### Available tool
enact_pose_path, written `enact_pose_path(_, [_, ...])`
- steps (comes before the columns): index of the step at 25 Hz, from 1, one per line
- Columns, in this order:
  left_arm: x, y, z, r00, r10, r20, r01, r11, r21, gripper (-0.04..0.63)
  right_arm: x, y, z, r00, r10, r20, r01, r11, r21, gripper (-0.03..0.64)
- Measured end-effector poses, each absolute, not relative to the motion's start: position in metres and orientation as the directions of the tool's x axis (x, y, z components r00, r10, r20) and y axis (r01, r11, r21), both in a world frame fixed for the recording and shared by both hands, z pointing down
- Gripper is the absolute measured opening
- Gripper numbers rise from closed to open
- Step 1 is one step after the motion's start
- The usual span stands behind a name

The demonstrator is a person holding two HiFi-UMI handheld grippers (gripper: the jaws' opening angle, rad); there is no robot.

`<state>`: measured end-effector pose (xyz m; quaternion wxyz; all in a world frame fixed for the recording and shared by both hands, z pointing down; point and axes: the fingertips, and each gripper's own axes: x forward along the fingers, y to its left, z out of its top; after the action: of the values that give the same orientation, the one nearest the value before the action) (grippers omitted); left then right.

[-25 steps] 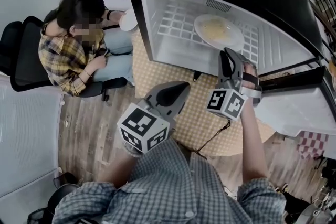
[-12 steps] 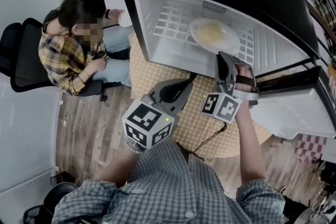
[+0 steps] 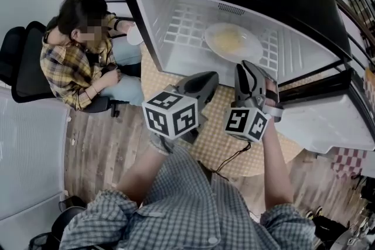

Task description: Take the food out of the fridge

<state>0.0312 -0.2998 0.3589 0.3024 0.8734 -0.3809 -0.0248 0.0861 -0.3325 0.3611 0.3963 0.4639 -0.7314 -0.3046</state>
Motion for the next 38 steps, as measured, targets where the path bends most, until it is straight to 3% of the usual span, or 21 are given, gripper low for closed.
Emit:
enact_pose_path(3, [0.036, -0.312, 0.365, 0.717, -0.675, 0.173, -0.607, -0.484, 0.630, 0.006, 0.089, -0.328, 0.356, -0.263, -0.920, 0.292, -0.501, 0.389, 0.773, 0.051])
enact_pose_path(5, [0.036, -0.320, 0.367, 0.716, -0.679, 0.160, -0.582, -0.454, 0.675, 0.006, 0.092, -0.323, 0.351, -0.290, -0.912, 0.288, -0.640, 0.409, 0.650, 0.051])
enact_pose_path(8, [0.034, -0.329, 0.368, 0.706, -0.695, 0.137, -0.548, -0.414, 0.726, 0.006, 0.098, -0.318, 0.348, -0.364, -0.893, 0.265, -0.868, 0.429, 0.251, 0.051])
enact_pose_path(10, [0.036, -0.333, 0.365, 0.711, -0.696, 0.106, -0.507, -0.401, 0.763, 0.016, 0.103, -0.318, 0.349, -0.412, -0.882, 0.228, -0.911, 0.406, -0.073, 0.051])
enact_pose_path(13, [0.040, -0.338, 0.365, 0.719, -0.692, 0.065, -0.432, -0.371, 0.822, 0.065, 0.109, -0.322, 0.350, -0.463, -0.873, 0.150, -0.798, 0.338, -0.498, 0.051])
enact_pose_path(17, [0.042, -0.343, 0.366, 0.714, -0.700, 0.032, -0.358, -0.325, 0.875, 0.094, 0.114, -0.331, 0.354, -0.473, -0.879, 0.055, -0.567, 0.256, -0.783, 0.071])
enact_pose_path(23, [0.047, -0.353, 0.370, 0.702, -0.712, 0.016, -0.298, -0.273, 0.915, 0.104, 0.124, -0.344, 0.361, -0.450, -0.893, -0.004, -0.405, 0.208, -0.891, 0.093])
enact_pose_path(38, [0.048, -0.364, 0.371, 0.684, -0.729, 0.008, -0.239, -0.214, 0.947, 0.106, 0.131, -0.359, 0.365, -0.437, -0.899, 0.013, -0.419, 0.191, -0.887, 0.073])
